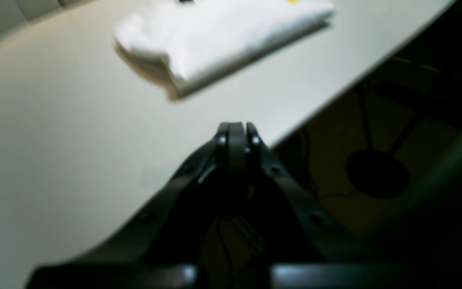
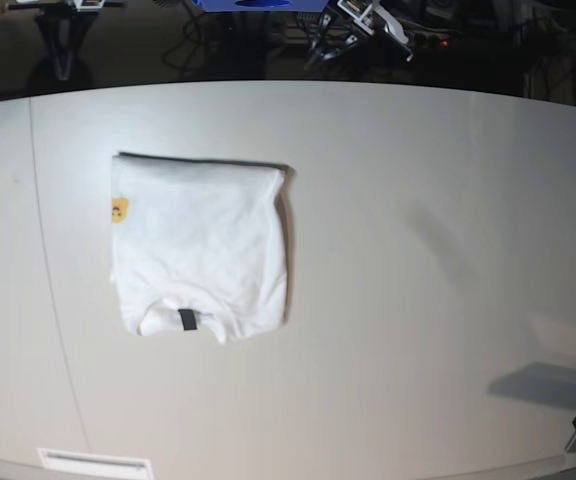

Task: Fold the T-shirt properly

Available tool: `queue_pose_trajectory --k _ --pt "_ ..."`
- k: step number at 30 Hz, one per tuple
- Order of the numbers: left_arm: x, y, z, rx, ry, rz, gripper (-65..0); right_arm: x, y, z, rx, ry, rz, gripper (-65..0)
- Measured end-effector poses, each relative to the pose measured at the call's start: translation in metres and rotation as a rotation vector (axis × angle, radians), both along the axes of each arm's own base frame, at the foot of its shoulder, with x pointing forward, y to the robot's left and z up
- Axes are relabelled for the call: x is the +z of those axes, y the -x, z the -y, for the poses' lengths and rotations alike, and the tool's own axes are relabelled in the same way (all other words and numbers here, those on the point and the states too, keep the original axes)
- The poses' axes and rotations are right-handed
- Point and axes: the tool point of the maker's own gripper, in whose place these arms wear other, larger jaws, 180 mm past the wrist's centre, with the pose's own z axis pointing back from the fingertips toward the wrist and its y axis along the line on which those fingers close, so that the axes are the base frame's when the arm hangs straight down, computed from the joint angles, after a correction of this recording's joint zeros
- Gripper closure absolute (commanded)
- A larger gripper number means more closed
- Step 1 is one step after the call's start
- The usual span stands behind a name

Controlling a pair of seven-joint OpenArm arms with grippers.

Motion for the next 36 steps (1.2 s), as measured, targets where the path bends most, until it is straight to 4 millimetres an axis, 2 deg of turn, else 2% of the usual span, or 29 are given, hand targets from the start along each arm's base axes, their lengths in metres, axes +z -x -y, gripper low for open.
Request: queue_pose_trajectory --k 3,6,9,11,14,17,19,21,23,26,28,30,33,35,36 --pt "-0.022 0.022 -0.005 0.001 -0.007 -0.076 0.0 -0.012 0.021 0.003 -0.005 0.008 -0.073 0.0" --pt "-0.046 0.043 -0.013 0.006 -0.033 -0.163 0.0 -0.039 0.055 0.002 -0.01 0.002 -0.197 0.0" --pt "-0.075 0.063 -0.021 0.017 -0.063 -0.258 0.0 -0.082 0.089 -0.006 0.008 -0.021 -0.357 0.0" --pt "-0.101 0.077 -0.027 0.03 -0.085 -0.334 0.0 -0.112 0.103 -0.015 0.033 -0.034 -0.445 0.0" --pt "-0.143 0.092 -0.034 0.078 -0.127 -0.464 0.0 -0.147 0.11 -0.034 0.097 -0.048 -0.531 0.0" --pt "-0.189 0.108 -0.037 0.104 -0.209 -0.636 0.0 -0.18 0.117 -0.041 0.119 -0.04 -0.627 0.0" --pt "-0.214 0.118 -0.037 0.118 -0.256 -0.742 0.0 -0.208 0.126 -0.041 0.083 -0.016 -0.752 0.0" --pt "-0.23 0.124 -0.032 0.127 -0.265 -0.815 0.0 -0.231 0.126 -0.047 0.067 0.007 -0.847 0.0" --pt "-0.248 0.134 -0.03 0.131 -0.299 -0.916 0.0 -0.251 0.119 -0.044 -0.007 0.036 -0.936 0.0" --pt "-0.267 0.133 -0.024 0.128 -0.335 -1.027 0.0 -0.268 0.085 -0.042 -0.077 0.044 -0.981 0.0" --pt "-0.275 0.124 -0.019 0.126 -0.353 -1.072 0.0 -0.281 0.077 -0.039 -0.184 -0.039 -1.075 0.0" --pt "-0.279 0.103 -0.018 0.194 -0.331 -1.1 0.0 -0.294 0.078 -0.043 -0.3 -0.157 -1.192 0.0" --pt "-0.284 0.068 -0.027 0.356 -0.268 -1.134 0.0 -0.305 0.081 -0.07 -0.366 -0.361 -1.376 0.0" --pt "-0.285 0.053 -0.034 0.403 -0.251 -1.136 0.0 -0.306 0.066 -0.087 -0.358 -0.478 -1.401 0.0" --pt "-0.285 0.05 -0.037 0.398 -0.264 -1.138 0.0 -0.306 0.059 -0.088 -0.365 -0.501 -1.391 0.0"
